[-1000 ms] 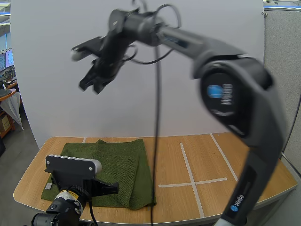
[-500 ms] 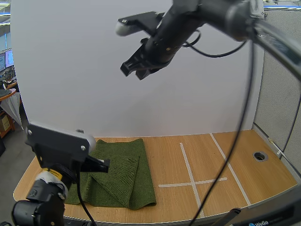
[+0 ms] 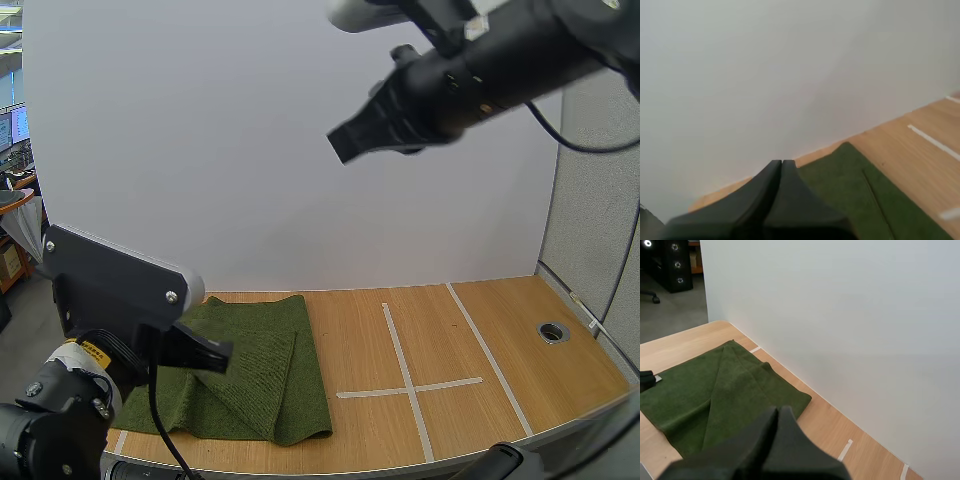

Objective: Fold the towel

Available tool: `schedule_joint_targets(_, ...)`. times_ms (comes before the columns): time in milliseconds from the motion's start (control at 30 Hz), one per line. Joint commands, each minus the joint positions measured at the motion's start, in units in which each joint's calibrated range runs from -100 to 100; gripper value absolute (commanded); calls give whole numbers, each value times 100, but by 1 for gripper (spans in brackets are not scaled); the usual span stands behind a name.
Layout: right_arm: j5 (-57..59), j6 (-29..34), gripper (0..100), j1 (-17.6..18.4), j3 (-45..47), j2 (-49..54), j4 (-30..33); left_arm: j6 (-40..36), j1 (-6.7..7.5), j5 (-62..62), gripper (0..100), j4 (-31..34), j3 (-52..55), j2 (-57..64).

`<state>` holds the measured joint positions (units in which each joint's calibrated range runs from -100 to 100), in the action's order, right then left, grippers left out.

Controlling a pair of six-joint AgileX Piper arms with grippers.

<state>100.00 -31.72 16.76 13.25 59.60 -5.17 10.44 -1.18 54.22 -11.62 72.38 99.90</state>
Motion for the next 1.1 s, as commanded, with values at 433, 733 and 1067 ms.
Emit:
schedule_joint_targets(433, 0, 47, 0, -131, 695, 964, -158, 1982, -13, 1234, 0, -1137, -1076, -4466)
schedule_joint_targets(733, 0, 28, 0, -297, 986, 1358, -160, 2252, -13, 1344, 11, -1441, -2324, -6971)
schedule_joint_targets(1067, 0, 28, 0, -439, 1582, 2044, -89, 2614, 303, 1122, 77, -1597, -2958, -8658)
